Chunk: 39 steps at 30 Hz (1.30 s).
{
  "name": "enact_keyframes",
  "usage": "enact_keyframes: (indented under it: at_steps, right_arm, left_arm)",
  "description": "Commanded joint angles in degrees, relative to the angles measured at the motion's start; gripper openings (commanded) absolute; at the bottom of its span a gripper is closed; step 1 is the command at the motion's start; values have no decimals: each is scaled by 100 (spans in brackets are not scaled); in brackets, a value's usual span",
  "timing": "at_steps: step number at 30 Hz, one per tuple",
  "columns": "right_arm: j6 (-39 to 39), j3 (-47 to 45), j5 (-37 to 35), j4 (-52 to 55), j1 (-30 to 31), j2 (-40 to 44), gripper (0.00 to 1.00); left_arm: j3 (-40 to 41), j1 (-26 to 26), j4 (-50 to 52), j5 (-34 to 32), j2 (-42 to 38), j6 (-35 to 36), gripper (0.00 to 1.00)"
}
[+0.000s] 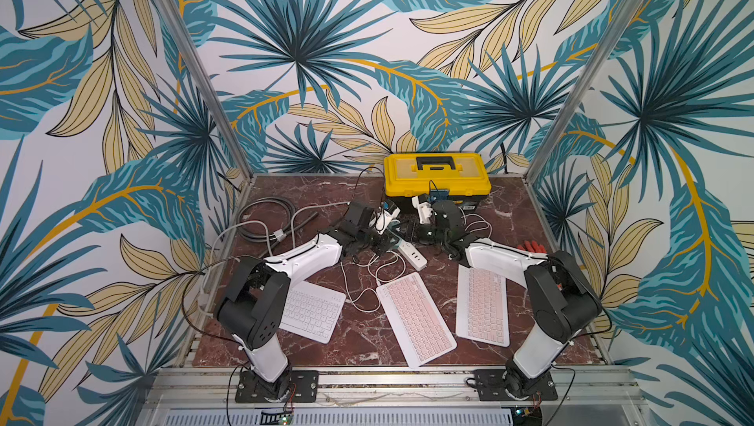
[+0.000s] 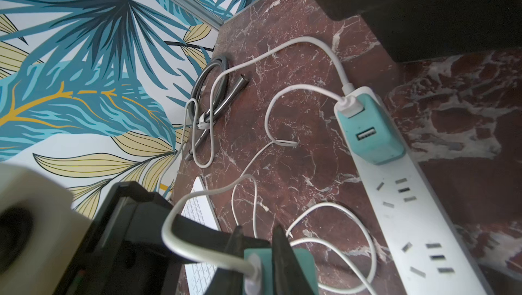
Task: Unplug the wireless keyboard
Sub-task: Remove the power cord from the plug.
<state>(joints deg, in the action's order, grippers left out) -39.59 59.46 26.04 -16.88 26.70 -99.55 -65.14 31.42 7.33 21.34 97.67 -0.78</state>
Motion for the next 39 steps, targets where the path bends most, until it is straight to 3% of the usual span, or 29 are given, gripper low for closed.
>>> enact_keyframes:
  at_steps: [1,9,17,22,26,28,33,39]
  right_arm:
    - [-61,136,-190,299,37,-91,13]
    - [-71,121,-777,469,-31,57,4]
    - [129,93,-854,332,-200,49,3]
    - [543,343,-1096,743,-209,42,3]
    - [530,369,-1350,776,-209,58,2]
    - [350,301,-1383,620,-209,75,2]
    - [-278,-287,-1402,-517,-107,140,2]
    - [-237,-409,-2020,-650,3,278,2]
  left_arm:
    - [-165,41,-78,-35,-9,-21,0]
    - [-38,39,-77,312,-94,167,0]
    - [413,42,-62,1896,-307,719,0]
    - [647,52,-39,2237,-314,505,0]
    - [704,56,-44,2032,-270,240,0]
    - [664,40,-43,1536,-214,-78,0]
    - [473,-105,-41,820,-51,-1025,0]
    - [493,32,-39,1005,11,-892,0]
